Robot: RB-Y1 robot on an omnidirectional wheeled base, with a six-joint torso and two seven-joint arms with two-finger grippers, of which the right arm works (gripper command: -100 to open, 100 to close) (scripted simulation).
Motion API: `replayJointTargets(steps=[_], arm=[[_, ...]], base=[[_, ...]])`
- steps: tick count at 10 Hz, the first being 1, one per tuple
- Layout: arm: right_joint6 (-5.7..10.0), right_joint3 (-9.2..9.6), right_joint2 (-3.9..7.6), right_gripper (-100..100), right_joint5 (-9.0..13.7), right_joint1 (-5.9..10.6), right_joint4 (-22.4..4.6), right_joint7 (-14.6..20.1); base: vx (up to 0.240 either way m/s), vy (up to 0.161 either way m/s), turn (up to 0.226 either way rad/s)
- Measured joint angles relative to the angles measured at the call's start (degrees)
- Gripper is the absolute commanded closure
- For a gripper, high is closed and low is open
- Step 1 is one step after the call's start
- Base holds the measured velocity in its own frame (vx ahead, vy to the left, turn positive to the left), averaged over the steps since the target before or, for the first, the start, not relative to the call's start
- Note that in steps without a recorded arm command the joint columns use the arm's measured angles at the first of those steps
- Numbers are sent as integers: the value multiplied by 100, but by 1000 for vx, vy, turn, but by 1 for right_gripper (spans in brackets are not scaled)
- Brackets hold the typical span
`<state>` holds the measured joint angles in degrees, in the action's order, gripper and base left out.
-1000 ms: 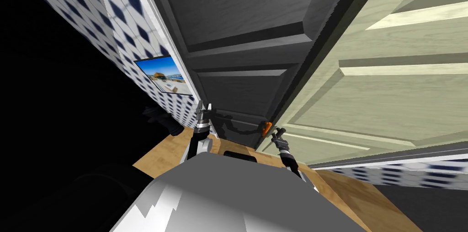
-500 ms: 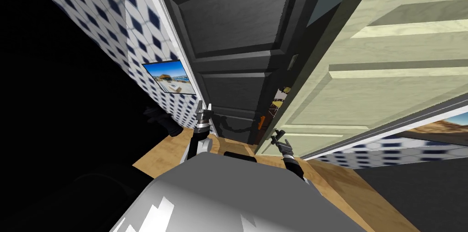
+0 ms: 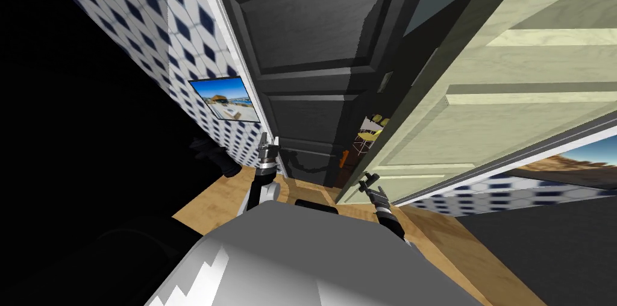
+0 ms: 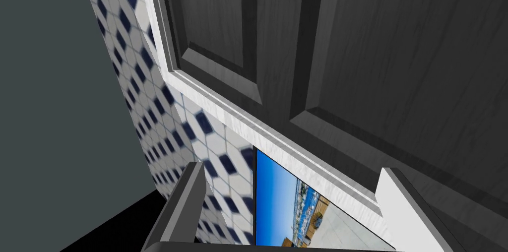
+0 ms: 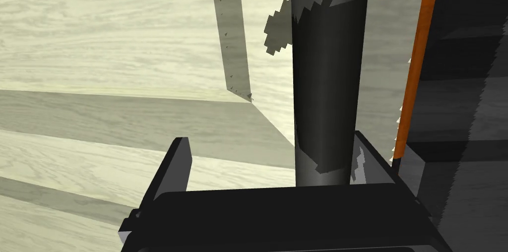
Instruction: Pull the door open
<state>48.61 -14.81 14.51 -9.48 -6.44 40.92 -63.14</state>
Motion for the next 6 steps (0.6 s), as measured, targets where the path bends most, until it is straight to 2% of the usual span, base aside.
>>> replayJointTargets(steps=[1,2,3,4,5,6], arm=[[24,-3,38,100,41,-17,-77,116],[-46,6,61,100,77,-182,84,275],[-210,18,32,100,86,-338,314,363],[-123,9,77,100,99,-223,63,371],[-55,-3,100,100,106,-201,-60,373],[-69,16,121,100,142,-235,-31,499]], base=[[-199,-19,-33],[-127,-11,-99],[-55,2,-51],[0,0,0],[-80,-24,-6],[-99,-25,12]])
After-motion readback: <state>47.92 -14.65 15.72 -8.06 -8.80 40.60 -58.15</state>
